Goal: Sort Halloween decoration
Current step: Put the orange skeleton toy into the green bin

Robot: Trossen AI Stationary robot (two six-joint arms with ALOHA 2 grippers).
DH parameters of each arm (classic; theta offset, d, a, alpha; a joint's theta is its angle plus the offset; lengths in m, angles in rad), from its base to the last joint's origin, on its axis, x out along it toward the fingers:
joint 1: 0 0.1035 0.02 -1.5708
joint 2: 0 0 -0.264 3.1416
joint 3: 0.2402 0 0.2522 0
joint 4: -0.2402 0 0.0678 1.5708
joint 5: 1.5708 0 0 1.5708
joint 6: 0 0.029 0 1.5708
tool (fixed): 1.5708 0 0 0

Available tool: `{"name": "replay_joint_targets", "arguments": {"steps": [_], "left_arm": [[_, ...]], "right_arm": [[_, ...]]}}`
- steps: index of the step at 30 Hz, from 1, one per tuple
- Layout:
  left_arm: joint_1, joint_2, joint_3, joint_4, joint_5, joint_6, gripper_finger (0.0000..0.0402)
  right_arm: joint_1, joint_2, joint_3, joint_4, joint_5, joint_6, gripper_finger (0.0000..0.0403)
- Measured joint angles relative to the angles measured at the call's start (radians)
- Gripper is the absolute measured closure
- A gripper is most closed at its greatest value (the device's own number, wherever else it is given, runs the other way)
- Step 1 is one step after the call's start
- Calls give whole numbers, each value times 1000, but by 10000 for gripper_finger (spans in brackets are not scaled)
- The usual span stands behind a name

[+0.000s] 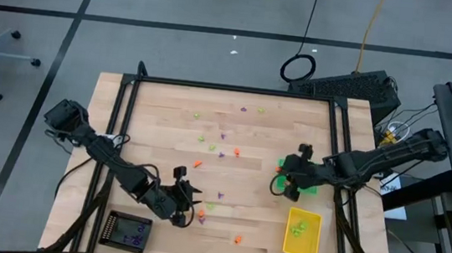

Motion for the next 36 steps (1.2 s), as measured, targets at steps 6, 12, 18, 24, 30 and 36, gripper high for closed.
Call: {"name": "replay_joint_targets", "arguments": {"steps": [6,12,18,24,30,36], "left_arm": [[22,0,0,0,0,1,265],[40,0,0,0,0,1,265],[42,0,0,0,0,1,265],[42,0,0,-1,0,1,265],[42,0,0,-1,0,1,265],[42,0,0,-1,0,1,265]], "right_arm": [[-27,5,0,-188,-3,150,380],[-52,8,0,-313,-61,269,380],[-72,53,0,-383,-125,355,380],[-81,135,0,-384,-136,375,380],[-103,236,0,-381,-165,360,380],[-104,306,0,-364,-187,348,380]]}}
